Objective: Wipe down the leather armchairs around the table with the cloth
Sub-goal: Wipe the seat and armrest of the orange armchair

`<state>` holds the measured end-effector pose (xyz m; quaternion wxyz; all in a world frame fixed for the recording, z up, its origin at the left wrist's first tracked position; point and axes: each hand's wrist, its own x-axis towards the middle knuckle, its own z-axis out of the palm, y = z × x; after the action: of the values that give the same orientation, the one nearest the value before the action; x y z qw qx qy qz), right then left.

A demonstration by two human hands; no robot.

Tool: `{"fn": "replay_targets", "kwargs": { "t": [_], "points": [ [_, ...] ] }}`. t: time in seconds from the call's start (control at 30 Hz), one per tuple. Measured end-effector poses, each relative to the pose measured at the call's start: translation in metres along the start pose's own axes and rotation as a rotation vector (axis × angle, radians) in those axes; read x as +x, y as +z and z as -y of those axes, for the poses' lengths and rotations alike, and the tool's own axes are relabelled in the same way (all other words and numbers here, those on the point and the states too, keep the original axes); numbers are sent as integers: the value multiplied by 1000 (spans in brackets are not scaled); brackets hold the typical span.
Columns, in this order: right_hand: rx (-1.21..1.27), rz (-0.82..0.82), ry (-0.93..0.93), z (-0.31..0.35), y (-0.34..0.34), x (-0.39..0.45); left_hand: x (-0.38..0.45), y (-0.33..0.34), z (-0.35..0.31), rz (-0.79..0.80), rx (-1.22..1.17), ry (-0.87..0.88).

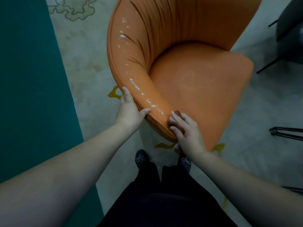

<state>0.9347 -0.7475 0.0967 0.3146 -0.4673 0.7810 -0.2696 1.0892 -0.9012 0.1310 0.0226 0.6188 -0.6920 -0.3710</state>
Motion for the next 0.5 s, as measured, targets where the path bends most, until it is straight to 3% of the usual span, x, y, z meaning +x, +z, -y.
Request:
{"fn": "replay_targets", "kwargs": {
  "t": [0.37, 0.5],
  "points": [
    [48, -22, 45, 11, 2, 26, 4, 1, -5, 10, -5, -47],
    [9, -37, -33, 10, -2, 2, 2, -1, -7, 15, 3, -49]
  ]
}}
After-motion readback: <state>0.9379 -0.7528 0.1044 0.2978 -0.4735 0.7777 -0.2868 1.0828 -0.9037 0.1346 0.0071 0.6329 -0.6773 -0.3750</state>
